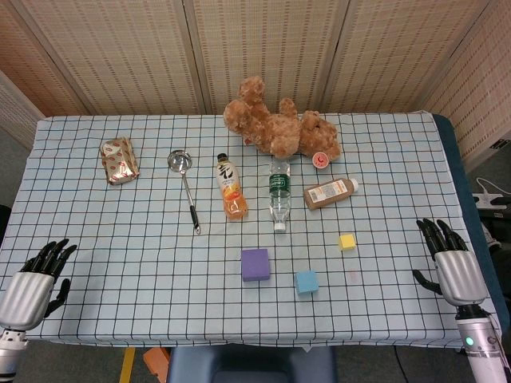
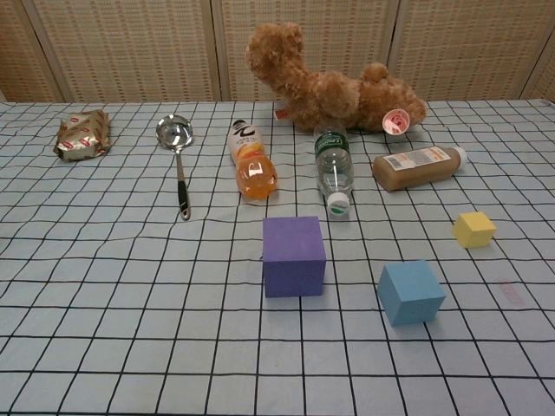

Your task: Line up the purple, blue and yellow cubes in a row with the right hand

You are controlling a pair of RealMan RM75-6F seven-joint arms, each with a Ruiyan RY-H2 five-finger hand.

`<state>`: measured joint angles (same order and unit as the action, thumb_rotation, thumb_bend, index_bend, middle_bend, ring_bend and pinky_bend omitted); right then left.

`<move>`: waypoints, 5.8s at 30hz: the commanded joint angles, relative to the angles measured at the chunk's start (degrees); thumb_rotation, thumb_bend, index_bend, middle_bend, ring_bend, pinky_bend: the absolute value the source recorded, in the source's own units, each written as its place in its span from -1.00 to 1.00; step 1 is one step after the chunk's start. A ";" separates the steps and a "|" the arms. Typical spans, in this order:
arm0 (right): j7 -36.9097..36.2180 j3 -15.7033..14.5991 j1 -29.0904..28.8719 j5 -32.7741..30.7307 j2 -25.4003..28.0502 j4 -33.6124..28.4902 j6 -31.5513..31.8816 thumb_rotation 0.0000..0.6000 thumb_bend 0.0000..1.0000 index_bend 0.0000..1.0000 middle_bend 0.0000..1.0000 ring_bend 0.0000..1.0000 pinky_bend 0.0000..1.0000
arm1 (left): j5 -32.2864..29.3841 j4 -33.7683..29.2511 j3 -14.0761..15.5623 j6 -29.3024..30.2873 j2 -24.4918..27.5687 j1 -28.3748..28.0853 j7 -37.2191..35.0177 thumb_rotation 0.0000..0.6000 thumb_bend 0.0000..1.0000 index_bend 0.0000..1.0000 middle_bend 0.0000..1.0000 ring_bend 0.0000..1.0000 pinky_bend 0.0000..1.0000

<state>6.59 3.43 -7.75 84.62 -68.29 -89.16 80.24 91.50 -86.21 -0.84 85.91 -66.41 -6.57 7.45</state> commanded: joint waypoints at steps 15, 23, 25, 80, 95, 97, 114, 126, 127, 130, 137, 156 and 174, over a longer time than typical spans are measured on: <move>-3.55 -3.88 -2.12 5.71 1.27 0.90 -4.17 1.00 -0.75 -0.62 -0.42 -0.37 -0.13 | 0.42 0.16 0.42 -1.89 0.58 -1.42 -2.52 1.00 0.11 -0.68 -0.84 -0.87 -0.40; -10.32 -3.11 -1.99 11.48 -1.62 4.68 3.24 1.00 -0.75 -0.31 0.33 0.41 0.60 | 0.64 -0.51 0.85 -1.69 1.66 -1.32 -4.76 1.00 0.12 -0.67 -0.83 -0.87 -0.40; -11.20 -2.69 -2.73 11.52 -1.59 4.85 2.84 1.00 -0.75 -0.29 0.45 0.54 0.74 | 0.66 -0.62 0.99 -1.90 1.86 -1.38 -5.11 1.00 0.12 -0.67 -0.83 -0.87 -0.40; -22.38 -5.40 -18.47 6.48 -20.54 13.72 -21.08 1.00 -0.97 -0.01 0.80 0.92 1.00 | 1.11 -0.33 2.02 -3.65 3.31 -2.76 -10.58 1.00 0.12 -0.65 -0.76 -0.87 -0.39; -22.86 -6.91 -18.57 8.42 -21.20 14.64 -18.61 1.00 -0.97 -0.31 0.80 0.92 1.00 | 1.27 -0.41 2.31 -3.86 3.53 -2.90 -10.84 1.00 0.11 -0.64 -0.76 -0.87 -0.39; -22.61 -6.90 -18.55 8.36 -21.41 14.80 -18.42 1.00 -0.97 -0.37 0.80 0.92 1.00 | 1.37 -0.45 2.40 -3.88 3.55 -2.91 -10.80 1.00 0.11 -0.64 -0.76 -0.87 -0.39; -25.29 -8.33 -19.46 8.84 -22.56 14.64 -19.39 1.00 -0.97 -0.46 0.80 0.92 1.00 | 1.61 -0.48 2.64 -4.03 3.74 -3.07 -11.21 1.00 0.12 -0.63 -0.75 -0.87 -0.39; -25.52 -7.53 -18.47 8.73 -23.30 16.23 -15.94 1.00 -0.97 0.16 0.81 0.94 1.00 | 1.68 -0.56 2.82 -4.24 3.74 -3.15 -10.93 1.00 0.12 -0.63 -0.75 -0.87 -0.39; -25.35 -7.43 -18.42 8.64 -23.33 16.27 -15.80 1.00 -0.97 0.18 0.81 0.94 1.00 | 1.67 -0.57 2.82 -4.25 3.74 -3.17 -10.89 1.00 0.12 -0.63 -0.75 -0.87 -0.39; -24.77 -6.92 -18.26 8.15 -23.54 16.35 -15.35 1.00 -0.98 0.20 0.81 0.94 1.00 | 1.64 -0.59 2.85 -4.33 3.73 -3.18 -10.76 1.00 0.12 -0.63 -0.75 -0.87 -0.39; -20.92 -4.36 -17.53 5.69 -26.65 17.93 -13.80 1.00 -0.97 0.20 0.81 0.94 1.00 | 1.59 -0.65 2.88 -4.52 3.72 -3.28 -10.63 1.00 0.12 -0.63 -0.75 -0.87 -0.39; -15.09 0.46 -17.84 0.20 -34.47 20.26 -13.77 1.00 -0.98 0.20 0.82 0.94 1.00 | 1.94 -0.58 3.29 -5.17 4.21 -3.64 -11.86 1.00 0.12 -0.63 -0.75 -0.87 -0.38; -14.68 3.16 -16.53 -3.75 -41.01 23.91 -12.23 1.00 -0.98 0.21 0.82 0.95 1.00 | 2.21 -0.66 3.64 -5.78 4.29 -3.99 -11.70 1.00 0.12 -0.63 -0.75 -0.86 -0.38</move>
<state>-8.07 6.58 -24.31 80.92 -109.27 -65.24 68.04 93.71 -86.87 2.80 80.13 -62.12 -10.56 -4.26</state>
